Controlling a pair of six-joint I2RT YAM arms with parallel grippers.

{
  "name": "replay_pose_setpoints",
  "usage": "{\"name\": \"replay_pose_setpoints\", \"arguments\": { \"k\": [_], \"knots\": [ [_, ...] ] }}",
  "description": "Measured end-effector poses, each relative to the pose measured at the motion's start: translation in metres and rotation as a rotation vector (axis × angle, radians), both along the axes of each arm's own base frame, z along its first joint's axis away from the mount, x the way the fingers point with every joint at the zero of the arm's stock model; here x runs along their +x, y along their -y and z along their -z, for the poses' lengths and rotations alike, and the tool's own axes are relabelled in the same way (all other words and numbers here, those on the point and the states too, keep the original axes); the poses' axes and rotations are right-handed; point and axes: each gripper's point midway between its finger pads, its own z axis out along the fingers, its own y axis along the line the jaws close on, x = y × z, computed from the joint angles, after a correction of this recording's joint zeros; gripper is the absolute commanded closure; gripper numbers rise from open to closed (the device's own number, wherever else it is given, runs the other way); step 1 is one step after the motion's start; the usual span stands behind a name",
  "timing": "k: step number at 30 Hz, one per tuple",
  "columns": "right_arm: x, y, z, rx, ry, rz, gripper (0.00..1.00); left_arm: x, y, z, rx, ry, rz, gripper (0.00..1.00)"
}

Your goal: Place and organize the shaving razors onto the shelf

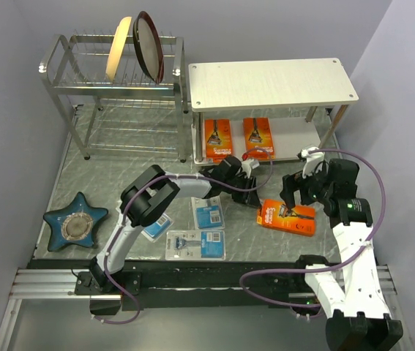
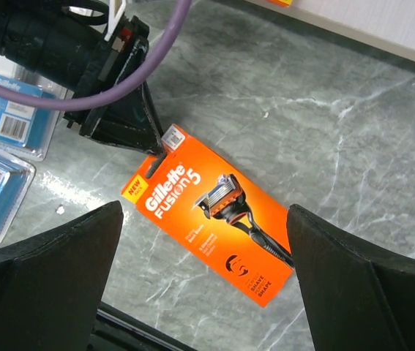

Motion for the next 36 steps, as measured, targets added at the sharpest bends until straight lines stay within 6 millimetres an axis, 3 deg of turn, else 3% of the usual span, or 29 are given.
{"name": "replay_pose_setpoints", "arguments": {
  "k": [8,10,13,16,19,22,26,28,36],
  "knots": [
    [0.0,0.003,0.001,0.005,-0.005,0.012,0.0,0.006,0.006,-0.011,-0.079,-0.04,-0.048,0.99],
    [0.001,0.001,0.002,0.013,-0.013,0.007,0.0,0.005,0.002,-0.01,-0.125,-0.066,-0.057,0.99],
    [0.005,-0.003,0.006,0.044,-0.039,0.002,0.0,0.0,-0.02,-0.001,-0.155,-0.139,-0.093,0.99],
    [0.011,-0.009,0.011,0.101,-0.092,0.012,0.01,0.0,-0.046,-0.004,-0.161,-0.193,-0.158,0.99],
    [0.021,-0.018,0.013,0.195,-0.148,0.037,0.01,0.003,-0.072,-0.022,-0.169,-0.207,-0.243,0.99],
    [0.026,-0.031,0.016,0.293,-0.214,0.061,0.01,0.006,-0.091,-0.056,-0.202,-0.179,-0.323,0.99],
    [0.026,-0.054,0.023,0.431,-0.324,0.104,0.0,0.014,-0.096,-0.099,-0.258,-0.128,-0.381,0.99],
    [0.021,-0.062,0.03,0.501,-0.378,0.146,0.0,0.019,-0.098,-0.107,-0.265,-0.13,-0.418,0.99],
    [0.003,-0.078,0.058,0.689,-0.567,0.331,0.0,0.035,-0.1,-0.085,-0.126,-0.402,-0.677,0.99]
  ]
}}
